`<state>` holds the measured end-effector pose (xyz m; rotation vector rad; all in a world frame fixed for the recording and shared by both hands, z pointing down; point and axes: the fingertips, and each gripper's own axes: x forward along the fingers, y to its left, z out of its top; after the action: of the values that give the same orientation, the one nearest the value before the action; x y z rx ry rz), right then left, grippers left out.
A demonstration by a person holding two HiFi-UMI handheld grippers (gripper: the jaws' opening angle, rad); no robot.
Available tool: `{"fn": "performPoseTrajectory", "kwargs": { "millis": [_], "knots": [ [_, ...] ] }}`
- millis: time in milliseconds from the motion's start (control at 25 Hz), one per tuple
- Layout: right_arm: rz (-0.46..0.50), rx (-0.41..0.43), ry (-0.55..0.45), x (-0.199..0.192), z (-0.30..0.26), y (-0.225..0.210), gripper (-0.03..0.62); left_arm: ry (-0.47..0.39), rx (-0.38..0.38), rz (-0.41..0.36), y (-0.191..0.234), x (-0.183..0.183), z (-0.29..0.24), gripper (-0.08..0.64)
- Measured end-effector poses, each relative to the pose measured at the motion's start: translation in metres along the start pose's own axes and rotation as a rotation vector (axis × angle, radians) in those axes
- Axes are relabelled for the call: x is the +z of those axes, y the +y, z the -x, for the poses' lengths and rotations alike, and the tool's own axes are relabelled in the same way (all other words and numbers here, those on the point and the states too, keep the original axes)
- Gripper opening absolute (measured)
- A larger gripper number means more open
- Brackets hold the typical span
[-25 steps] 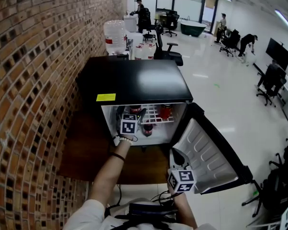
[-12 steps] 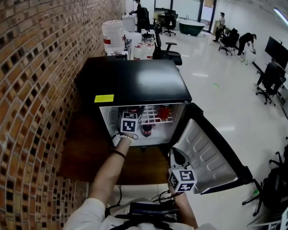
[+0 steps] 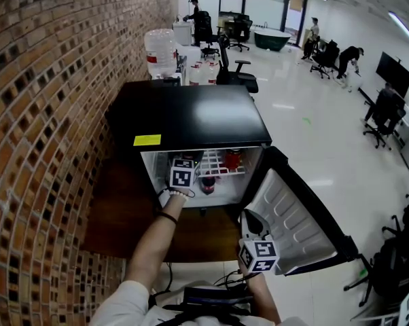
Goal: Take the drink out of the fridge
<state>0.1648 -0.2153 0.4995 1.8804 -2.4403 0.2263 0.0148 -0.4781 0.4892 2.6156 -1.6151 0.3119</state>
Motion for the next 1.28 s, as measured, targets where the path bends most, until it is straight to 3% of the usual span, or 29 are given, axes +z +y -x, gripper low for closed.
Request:
{"fn": "performPoseTrajectory", "kwargs": {
  "millis": [400, 760, 1040, 1280],
  "knots": [
    [0.003, 0.019, -0.002, 0.002, 0.0, 0.009, 0.011, -0.047, -0.017, 0.062, -0.004, 0.003, 0.051, 0.308],
    [-0.008, 0.075, -0.009, 0.004, -0.002, 0.037, 0.011, -0.067, -0.011, 0.037, -0.015, -0.013, 0.128, 0.309],
    [-0.015, 0.109, 0.006, -0.002, -0.003, 0.053, 0.011, -0.043, 0.012, 0.068, -0.003, -0.052, 0.173, 0.308],
    [-0.015, 0.126, 0.017, -0.009, -0.004, 0.061, 0.011, 0.0, 0.074, 0.113, 0.024, -0.106, 0.197, 0.308]
  ]
}}
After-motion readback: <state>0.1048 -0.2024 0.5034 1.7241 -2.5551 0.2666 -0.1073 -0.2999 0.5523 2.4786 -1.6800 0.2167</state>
